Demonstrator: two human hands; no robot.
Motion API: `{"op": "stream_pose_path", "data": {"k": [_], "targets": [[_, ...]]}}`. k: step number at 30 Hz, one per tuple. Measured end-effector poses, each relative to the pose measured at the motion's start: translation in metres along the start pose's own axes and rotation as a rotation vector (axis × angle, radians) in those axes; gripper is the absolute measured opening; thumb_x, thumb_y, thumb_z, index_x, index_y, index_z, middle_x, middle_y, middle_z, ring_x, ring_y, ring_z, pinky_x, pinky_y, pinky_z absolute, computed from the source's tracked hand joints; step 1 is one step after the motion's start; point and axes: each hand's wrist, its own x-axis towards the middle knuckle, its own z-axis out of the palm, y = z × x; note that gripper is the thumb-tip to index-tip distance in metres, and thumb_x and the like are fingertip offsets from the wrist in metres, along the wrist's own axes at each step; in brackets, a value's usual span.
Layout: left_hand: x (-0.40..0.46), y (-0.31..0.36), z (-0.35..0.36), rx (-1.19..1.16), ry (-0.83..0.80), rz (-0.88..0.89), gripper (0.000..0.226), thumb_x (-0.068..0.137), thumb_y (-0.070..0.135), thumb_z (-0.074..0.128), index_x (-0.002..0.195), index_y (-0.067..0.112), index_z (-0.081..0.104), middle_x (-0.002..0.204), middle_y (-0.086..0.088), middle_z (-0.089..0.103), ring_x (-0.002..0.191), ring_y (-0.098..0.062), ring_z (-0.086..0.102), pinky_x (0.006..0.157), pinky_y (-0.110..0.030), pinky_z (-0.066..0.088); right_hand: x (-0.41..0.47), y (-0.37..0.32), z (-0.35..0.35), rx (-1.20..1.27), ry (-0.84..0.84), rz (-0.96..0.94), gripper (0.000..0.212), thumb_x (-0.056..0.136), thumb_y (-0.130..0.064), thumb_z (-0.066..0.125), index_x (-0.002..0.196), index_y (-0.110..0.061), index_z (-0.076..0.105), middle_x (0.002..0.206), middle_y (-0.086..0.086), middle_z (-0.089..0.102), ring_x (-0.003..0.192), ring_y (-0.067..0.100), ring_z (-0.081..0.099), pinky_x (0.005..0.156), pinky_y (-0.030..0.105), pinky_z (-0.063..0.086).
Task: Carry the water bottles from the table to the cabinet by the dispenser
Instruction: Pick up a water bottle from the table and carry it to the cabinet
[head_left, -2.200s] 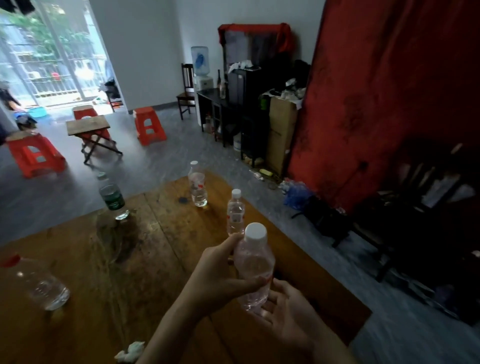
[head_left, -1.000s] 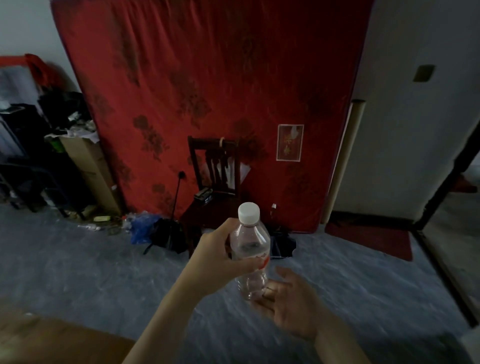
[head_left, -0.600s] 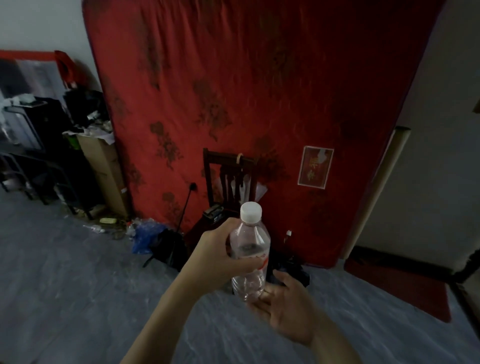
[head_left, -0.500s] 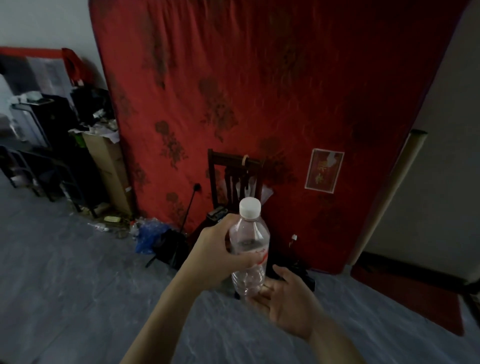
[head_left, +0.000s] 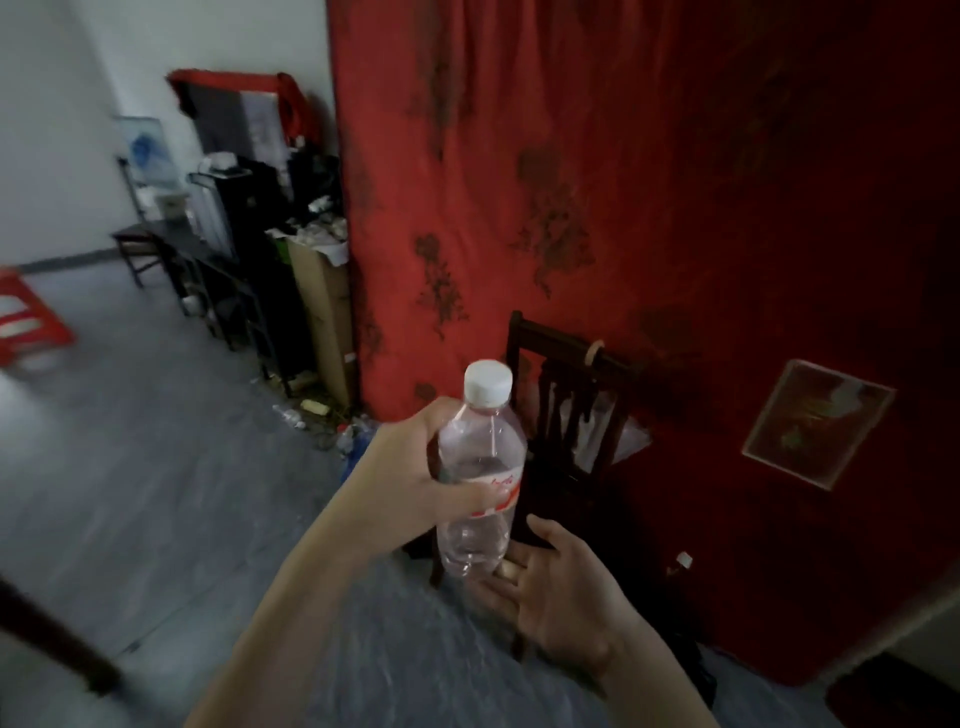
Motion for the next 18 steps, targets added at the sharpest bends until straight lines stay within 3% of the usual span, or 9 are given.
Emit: {"op": "stream_pose_path", "data": {"k": [5, 8, 14, 18], "targets": [[0.057, -0.001, -0.033, -0.009, 0.188, -0.102, 0.045, 0.075, 0.026, 0.089, 0.113, 0.032, 0.066, 0.103, 0.011, 0.076, 0.096, -0.007, 0.073, 0.093, -0.041, 0.059, 0.053, -0.070, 0.030, -0.056, -0.125, 0.069, 0.063, 0.086, -0.032, 0.050, 0.135, 0.009, 0.052, 0.136, 0.027, 0.058, 0.133, 0.037, 0.051, 0.110, 0.044, 0.040], [0.080, -0.008, -0.056, -0.001, 0.293, -0.138, 0.050, 0.074, 0.026, 0.089, 0.117, 0.031, 0.065, 0.106, 0.009, 0.076, 0.098, -0.008, 0.073, 0.093, -0.042, 0.059, 0.083, -0.097, 0.053, -0.091, -0.225, 0.129, 0.059, 0.092, -0.032, 0.046, 0.135, 0.009, 0.051, 0.136, 0.029, 0.057, 0.129, 0.038, 0.054, 0.102, 0.043, 0.048], [0.098, -0.039, -0.090, -0.004, 0.453, -0.216, 0.055, 0.068, 0.031, 0.090, 0.116, 0.029, 0.064, 0.107, 0.008, 0.076, 0.100, -0.011, 0.074, 0.093, -0.046, 0.059, 0.157, -0.108, 0.094, -0.160, -0.325, 0.278, 0.061, 0.093, -0.035, 0.045, 0.134, 0.010, 0.052, 0.132, 0.029, 0.060, 0.122, 0.038, 0.060, 0.096, 0.041, 0.054], [0.103, -0.071, -0.129, -0.051, 0.567, -0.245, 0.068, 0.060, 0.043, 0.087, 0.120, 0.025, 0.062, 0.111, 0.002, 0.075, 0.104, -0.017, 0.073, 0.093, -0.049, 0.059, 0.209, -0.104, 0.138, -0.167, -0.352, 0.373, 0.060, 0.090, -0.034, 0.048, 0.129, 0.012, 0.055, 0.128, 0.030, 0.062, 0.118, 0.041, 0.061, 0.095, 0.050, 0.050]]}}
